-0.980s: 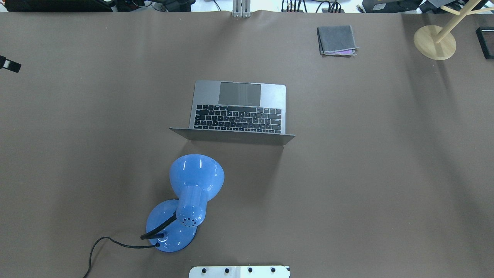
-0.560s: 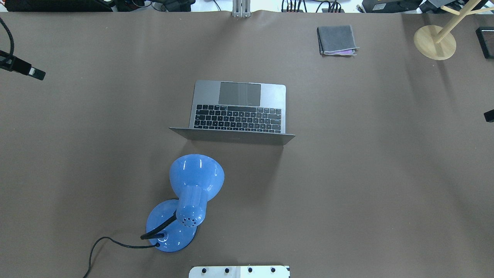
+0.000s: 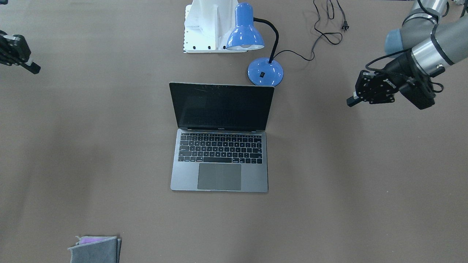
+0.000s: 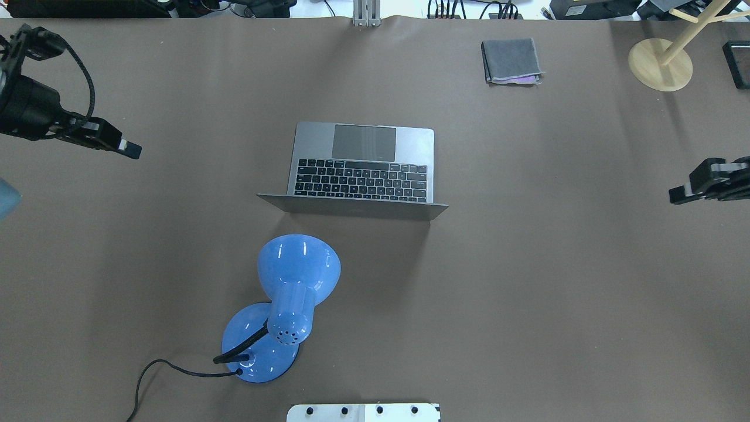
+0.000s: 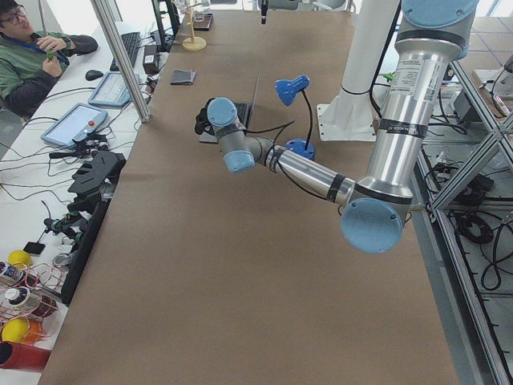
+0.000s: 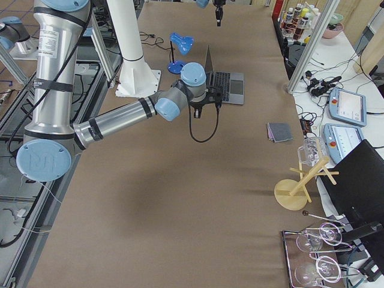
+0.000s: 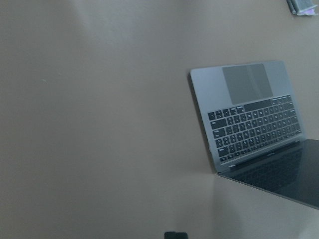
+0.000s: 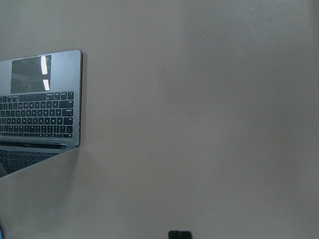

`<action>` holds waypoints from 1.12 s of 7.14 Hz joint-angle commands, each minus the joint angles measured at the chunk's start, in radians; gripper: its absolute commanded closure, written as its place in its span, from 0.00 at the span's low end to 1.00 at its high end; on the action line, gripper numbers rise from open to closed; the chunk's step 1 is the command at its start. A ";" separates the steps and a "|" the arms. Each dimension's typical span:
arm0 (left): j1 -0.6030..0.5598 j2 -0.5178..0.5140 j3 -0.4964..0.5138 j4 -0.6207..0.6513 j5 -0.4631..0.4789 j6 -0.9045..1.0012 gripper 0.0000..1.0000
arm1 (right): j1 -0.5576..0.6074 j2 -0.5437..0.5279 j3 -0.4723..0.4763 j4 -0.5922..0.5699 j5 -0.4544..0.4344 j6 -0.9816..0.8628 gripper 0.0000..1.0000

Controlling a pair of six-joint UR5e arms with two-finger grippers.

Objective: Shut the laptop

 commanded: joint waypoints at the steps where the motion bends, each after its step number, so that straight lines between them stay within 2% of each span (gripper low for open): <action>1: 0.113 -0.029 -0.001 -0.113 0.013 -0.215 1.00 | -0.244 -0.009 0.001 0.234 -0.230 0.320 1.00; 2: 0.135 -0.036 -0.003 -0.118 0.022 -0.222 1.00 | -0.375 -0.002 0.002 0.284 -0.389 0.422 1.00; 5: 0.227 -0.061 -0.027 -0.126 0.120 -0.299 1.00 | -0.596 0.020 0.031 0.293 -0.635 0.544 1.00; 6: 0.256 -0.066 -0.038 -0.126 0.155 -0.321 1.00 | -0.652 0.059 0.031 0.291 -0.692 0.575 1.00; 8: 0.290 -0.079 -0.036 -0.124 0.186 -0.323 1.00 | -0.699 0.132 0.028 0.280 -0.749 0.580 1.00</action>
